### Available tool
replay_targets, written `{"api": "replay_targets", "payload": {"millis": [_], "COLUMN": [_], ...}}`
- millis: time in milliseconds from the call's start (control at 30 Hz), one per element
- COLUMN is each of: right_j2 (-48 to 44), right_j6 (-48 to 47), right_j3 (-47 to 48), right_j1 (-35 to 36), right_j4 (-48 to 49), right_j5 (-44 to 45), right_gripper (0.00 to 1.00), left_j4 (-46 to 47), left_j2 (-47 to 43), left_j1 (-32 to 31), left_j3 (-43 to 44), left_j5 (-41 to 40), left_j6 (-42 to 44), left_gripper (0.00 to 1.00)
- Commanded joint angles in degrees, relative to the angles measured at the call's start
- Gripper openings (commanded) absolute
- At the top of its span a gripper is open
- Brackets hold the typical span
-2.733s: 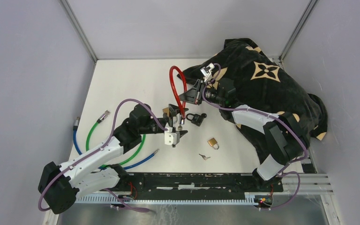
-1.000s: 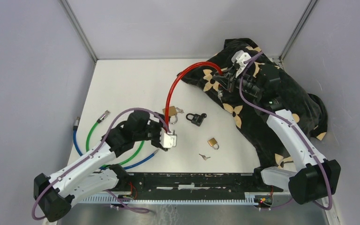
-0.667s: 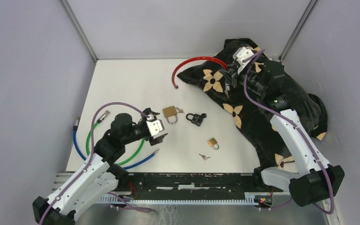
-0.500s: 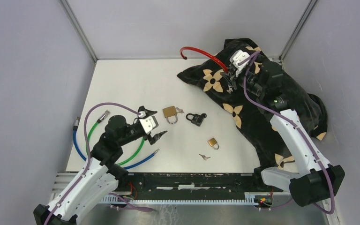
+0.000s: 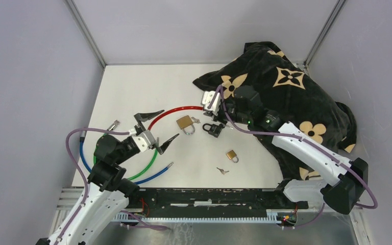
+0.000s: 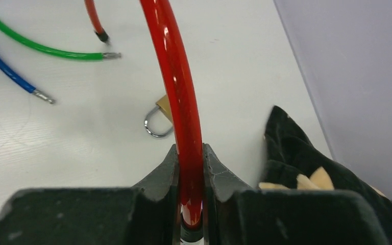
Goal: Lock with the key
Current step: Adjust the lock.
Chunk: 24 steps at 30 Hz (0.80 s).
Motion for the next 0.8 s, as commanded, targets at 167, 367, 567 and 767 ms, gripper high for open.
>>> {"api": "replay_targets", "payload": {"millis": [167,367,567,767], "right_j2": [3.0,2.4,0.3,-5.1], "right_j6": [-0.8,2.0,6.1,4.8], "right_j3": [2.7,1.0,-1.7,1.9], "right_j1": [11.8,14.8,15.6,15.4], "right_j4": [-0.3,-2.6,-2.2,-7.1], "right_j5": [4.4,3.9,-1.9,-9.6], "right_gripper": [0.00,0.00,0.15,0.64], "left_j4": [-6.5,-12.1,-14.9,-14.2], "left_j2": [-4.1,-4.7,-5.2,-3.4], "left_j1": [1.8,1.8,1.9,1.9], "left_j3": [-2.3,-3.2,-2.2,2.8], "left_j5": [-5.0,-5.3,0.3,11.8], "left_j6": [13.4,23.6,29.5,31.9], "left_gripper": [0.95,0.70,0.02,0.02]}}
